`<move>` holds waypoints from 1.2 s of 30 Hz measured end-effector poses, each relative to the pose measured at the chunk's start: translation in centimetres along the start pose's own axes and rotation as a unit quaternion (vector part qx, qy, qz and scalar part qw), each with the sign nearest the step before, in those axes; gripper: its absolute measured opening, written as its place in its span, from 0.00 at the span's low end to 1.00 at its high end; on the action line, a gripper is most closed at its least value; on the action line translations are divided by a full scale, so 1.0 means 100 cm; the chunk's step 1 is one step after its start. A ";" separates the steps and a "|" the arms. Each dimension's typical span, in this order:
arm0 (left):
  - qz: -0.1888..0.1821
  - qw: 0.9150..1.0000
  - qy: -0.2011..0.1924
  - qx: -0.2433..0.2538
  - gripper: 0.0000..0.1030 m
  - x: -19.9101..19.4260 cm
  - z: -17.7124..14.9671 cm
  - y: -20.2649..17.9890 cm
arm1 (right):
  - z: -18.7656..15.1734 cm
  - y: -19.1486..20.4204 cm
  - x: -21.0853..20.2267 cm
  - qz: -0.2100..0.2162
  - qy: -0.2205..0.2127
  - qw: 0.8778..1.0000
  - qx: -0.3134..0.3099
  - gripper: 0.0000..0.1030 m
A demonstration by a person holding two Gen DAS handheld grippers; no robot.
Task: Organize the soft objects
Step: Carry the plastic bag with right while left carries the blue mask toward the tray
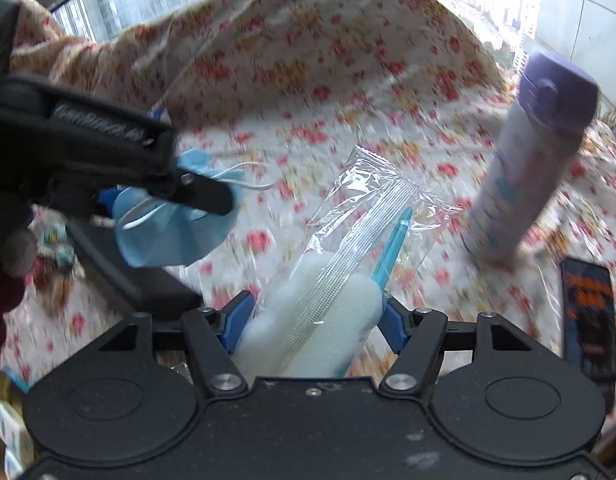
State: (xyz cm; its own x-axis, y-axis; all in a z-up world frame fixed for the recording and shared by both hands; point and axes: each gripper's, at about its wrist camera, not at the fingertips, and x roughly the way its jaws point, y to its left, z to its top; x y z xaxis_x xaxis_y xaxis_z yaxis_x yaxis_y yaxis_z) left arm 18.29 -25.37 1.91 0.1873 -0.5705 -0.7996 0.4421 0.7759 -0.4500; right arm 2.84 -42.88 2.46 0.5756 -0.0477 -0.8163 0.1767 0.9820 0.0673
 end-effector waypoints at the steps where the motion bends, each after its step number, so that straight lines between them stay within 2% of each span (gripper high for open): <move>1: -0.003 1.000 0.006 0.006 0.55 0.002 -0.005 -0.005 | -0.006 0.000 -0.004 -0.005 0.004 1.000 -0.001 0.63; 11: -0.023 0.996 0.075 0.051 0.55 0.008 -0.052 -0.016 | -0.048 0.010 -0.038 -0.042 0.033 0.998 -0.021 0.63; 17: -0.019 0.993 0.101 0.066 0.55 -0.017 -0.084 0.004 | -0.069 0.023 -0.053 -0.029 0.049 0.998 -0.024 0.63; 25: -0.006 0.991 0.099 0.094 0.55 -0.069 -0.130 0.027 | -0.092 0.048 -0.068 0.010 0.059 0.998 -0.003 0.63; 30: 0.000 0.993 0.093 0.075 0.55 -0.098 -0.154 0.050 | -0.102 0.071 -0.083 0.036 0.059 0.998 -0.001 0.63; 36: 0.030 0.995 0.076 0.055 0.55 -0.127 -0.182 0.079 | -0.112 0.098 -0.091 0.069 0.069 0.995 -0.010 0.63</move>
State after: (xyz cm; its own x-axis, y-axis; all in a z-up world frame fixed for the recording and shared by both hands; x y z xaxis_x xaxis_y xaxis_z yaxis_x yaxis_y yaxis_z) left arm 3.46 -7.13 1.26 0.0846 -0.4702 -0.8785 0.5285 0.7686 -0.3605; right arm -9.66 -30.81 4.11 0.4776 0.1113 -0.8715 0.0880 0.9809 0.1735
